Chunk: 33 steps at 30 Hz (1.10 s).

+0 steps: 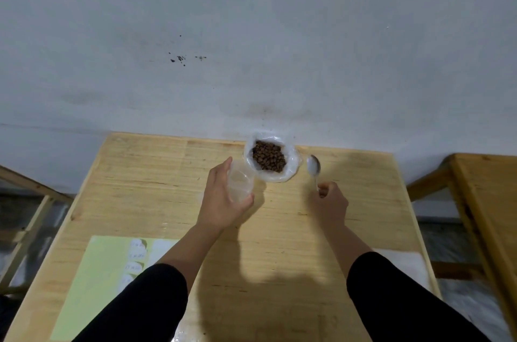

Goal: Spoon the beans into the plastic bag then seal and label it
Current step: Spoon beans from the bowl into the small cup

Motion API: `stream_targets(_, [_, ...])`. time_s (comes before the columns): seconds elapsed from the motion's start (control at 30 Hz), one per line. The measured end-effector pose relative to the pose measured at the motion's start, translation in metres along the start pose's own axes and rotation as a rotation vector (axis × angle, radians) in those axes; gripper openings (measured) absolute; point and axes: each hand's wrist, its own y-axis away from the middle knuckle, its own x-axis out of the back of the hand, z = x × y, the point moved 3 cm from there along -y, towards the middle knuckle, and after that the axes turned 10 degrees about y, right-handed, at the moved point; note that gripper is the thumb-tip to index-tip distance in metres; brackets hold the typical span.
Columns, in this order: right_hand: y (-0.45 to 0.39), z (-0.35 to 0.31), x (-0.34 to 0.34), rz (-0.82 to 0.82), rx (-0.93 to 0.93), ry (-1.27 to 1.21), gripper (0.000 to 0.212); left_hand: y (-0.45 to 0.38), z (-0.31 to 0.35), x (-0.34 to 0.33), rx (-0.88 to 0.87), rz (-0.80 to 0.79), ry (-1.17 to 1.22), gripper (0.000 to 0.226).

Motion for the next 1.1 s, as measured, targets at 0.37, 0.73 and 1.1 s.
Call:
stream_targets(0.37, [0.019,-0.054,0.043,-0.266,0.264,-0.478,0.026,-0.002,0.001,0.001,0.038,0.041,0.067,0.094])
stream_targets(0.73, [0.013,-0.055,0.025,0.048,0.363,-0.248,0.019,-0.006,0.001,-0.006,0.049,0.058,0.098,0.095])
stream_targets(1.1, [-0.013,-0.055,-0.021,-0.094,-0.049,-0.659,0.02,-0.011,0.004,-0.009,0.044,0.075,0.056,0.093])
